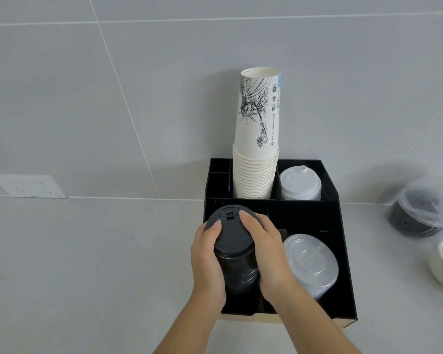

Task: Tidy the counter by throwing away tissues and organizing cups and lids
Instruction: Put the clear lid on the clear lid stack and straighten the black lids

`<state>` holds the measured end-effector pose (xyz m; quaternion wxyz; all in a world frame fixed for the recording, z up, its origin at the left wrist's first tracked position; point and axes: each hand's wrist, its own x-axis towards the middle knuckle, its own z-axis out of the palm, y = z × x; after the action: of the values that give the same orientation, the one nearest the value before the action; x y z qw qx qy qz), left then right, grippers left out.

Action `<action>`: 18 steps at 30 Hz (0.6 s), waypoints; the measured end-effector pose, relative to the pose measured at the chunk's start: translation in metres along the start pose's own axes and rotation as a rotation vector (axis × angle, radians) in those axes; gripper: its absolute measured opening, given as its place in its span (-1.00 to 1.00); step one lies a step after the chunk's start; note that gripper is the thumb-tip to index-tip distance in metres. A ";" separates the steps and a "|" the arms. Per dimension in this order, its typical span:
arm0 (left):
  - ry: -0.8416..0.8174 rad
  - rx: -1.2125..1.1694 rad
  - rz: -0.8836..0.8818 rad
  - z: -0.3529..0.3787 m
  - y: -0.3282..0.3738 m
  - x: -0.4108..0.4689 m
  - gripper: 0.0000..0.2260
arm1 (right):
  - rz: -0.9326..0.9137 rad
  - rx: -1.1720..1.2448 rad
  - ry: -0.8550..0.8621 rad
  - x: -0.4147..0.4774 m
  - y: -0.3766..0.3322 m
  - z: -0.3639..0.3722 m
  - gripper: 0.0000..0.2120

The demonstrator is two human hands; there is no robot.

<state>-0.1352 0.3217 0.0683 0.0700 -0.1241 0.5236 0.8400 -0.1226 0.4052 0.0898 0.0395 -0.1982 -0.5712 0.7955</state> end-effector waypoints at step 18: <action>-0.066 0.086 0.112 -0.002 -0.004 0.005 -0.73 | -0.102 0.031 0.083 -0.002 0.021 0.000 -0.89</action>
<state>-0.1383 0.3217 0.0623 0.0451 -0.0637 0.5627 0.8230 -0.1172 0.3970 0.0706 0.1067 -0.2011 -0.5660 0.7923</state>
